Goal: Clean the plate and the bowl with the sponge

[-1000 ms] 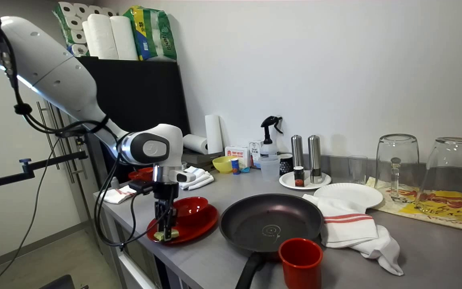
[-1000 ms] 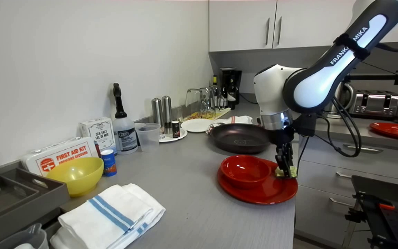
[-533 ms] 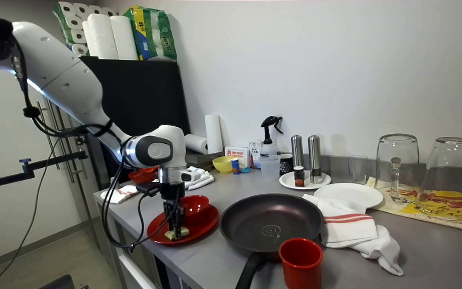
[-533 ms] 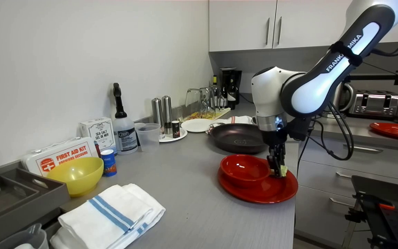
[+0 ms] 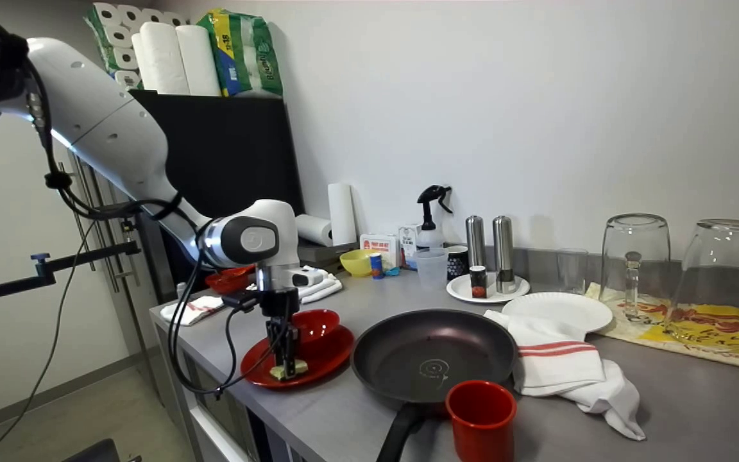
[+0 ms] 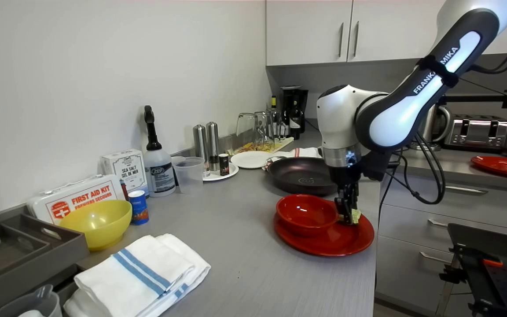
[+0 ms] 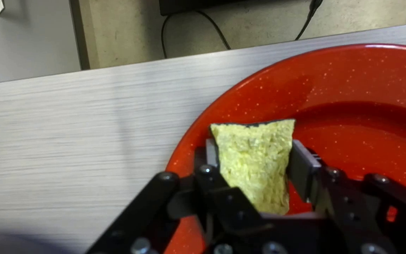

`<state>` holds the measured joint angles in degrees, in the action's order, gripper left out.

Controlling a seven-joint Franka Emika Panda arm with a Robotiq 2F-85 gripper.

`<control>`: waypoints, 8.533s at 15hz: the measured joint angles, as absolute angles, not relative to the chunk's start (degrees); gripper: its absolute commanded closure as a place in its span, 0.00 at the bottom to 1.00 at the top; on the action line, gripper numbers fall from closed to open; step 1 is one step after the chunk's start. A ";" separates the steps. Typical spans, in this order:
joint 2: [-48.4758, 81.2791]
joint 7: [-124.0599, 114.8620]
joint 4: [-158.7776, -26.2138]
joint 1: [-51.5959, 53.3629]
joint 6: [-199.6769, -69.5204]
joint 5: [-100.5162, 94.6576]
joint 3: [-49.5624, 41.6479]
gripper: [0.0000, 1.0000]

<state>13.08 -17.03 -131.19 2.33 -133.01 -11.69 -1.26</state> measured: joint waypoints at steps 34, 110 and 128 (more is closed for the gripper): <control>18.59 -19.16 -122.81 8.74 -136.39 -8.87 1.69 0.75; 22.56 -19.30 -118.69 4.24 -135.73 -2.62 -0.15 0.75; 26.44 -7.95 -111.96 -0.86 -120.50 22.07 3.38 0.75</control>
